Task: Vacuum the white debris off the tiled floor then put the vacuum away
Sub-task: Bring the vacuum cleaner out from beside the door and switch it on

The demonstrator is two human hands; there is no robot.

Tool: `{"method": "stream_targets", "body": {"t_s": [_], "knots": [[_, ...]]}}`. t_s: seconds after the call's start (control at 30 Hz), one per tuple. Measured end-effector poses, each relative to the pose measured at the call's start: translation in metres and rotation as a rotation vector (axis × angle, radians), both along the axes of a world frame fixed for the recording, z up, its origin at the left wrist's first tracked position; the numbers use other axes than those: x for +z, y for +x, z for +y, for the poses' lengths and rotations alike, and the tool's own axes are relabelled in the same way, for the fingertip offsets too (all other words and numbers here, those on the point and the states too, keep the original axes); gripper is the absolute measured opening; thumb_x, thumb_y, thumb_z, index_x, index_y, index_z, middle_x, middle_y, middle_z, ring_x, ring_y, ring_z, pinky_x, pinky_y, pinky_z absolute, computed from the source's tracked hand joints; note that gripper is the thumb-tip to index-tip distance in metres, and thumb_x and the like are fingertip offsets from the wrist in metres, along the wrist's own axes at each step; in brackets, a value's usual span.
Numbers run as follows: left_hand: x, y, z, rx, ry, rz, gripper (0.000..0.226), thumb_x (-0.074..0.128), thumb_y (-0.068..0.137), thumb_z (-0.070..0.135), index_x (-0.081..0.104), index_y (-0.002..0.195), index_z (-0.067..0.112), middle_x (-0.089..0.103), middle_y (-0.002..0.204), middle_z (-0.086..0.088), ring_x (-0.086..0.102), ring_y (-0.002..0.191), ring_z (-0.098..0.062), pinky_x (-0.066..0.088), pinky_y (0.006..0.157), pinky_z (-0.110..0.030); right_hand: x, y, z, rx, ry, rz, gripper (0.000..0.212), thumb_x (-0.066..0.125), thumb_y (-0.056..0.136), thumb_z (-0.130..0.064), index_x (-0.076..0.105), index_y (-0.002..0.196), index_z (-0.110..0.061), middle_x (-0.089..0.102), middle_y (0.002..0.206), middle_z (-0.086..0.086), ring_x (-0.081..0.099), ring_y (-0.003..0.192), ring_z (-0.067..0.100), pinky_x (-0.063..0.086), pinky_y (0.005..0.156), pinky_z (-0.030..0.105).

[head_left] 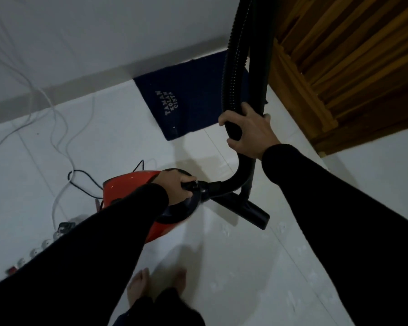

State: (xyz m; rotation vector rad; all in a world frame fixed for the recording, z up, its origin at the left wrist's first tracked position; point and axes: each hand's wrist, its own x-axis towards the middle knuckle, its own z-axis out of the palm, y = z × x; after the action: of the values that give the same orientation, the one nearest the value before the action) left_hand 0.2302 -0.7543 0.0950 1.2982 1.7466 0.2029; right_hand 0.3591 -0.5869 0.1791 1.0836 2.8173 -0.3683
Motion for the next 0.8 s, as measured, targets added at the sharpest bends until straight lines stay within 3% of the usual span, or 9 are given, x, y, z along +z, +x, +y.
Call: {"method": "stream_targets", "body": {"t_s": [0.13, 0.5, 0.8], "knots": [[-0.010, 0.017, -0.047, 0.087, 0.004, -0.016, 0.050, 0.059, 0.087, 0.025, 0.049, 0.136, 0.028, 0.048, 0.142, 0.001, 0.044, 0.129, -0.019, 0.027, 0.107, -0.025, -0.007, 0.013, -0.042, -0.033, -0.001, 0.038, 0.039, 0.065, 0.075, -0.016, 0.052, 0.107, -0.033, 0.037, 0.107, -0.005, 0.049, 0.093, 0.021, 0.028, 0.085, 0.037], [-0.072, 0.055, -0.165, 0.152, 0.026, 0.072, 0.050, 0.063, 0.084, 0.023, 0.053, 0.132, 0.033, 0.060, 0.131, -0.003, 0.054, 0.119, -0.022, 0.038, 0.099, -0.024, -0.065, 0.056, -0.157, -0.097, -0.023, 0.122, 0.038, 0.066, 0.074, -0.014, 0.054, 0.108, -0.029, 0.045, 0.114, 0.001, 0.043, 0.091, 0.015, 0.030, 0.086, 0.036], [-0.130, 0.071, -0.249, 0.191, -0.004, 0.014, 0.049, 0.065, 0.084, 0.024, 0.053, 0.131, 0.034, 0.062, 0.128, -0.004, 0.056, 0.117, -0.021, 0.038, 0.098, -0.022, -0.113, 0.090, -0.240, -0.201, -0.007, 0.112, 0.038, 0.066, 0.074, -0.017, 0.055, 0.108, -0.029, 0.043, 0.108, -0.001, 0.043, 0.090, 0.016, 0.031, 0.087, 0.038]]}}
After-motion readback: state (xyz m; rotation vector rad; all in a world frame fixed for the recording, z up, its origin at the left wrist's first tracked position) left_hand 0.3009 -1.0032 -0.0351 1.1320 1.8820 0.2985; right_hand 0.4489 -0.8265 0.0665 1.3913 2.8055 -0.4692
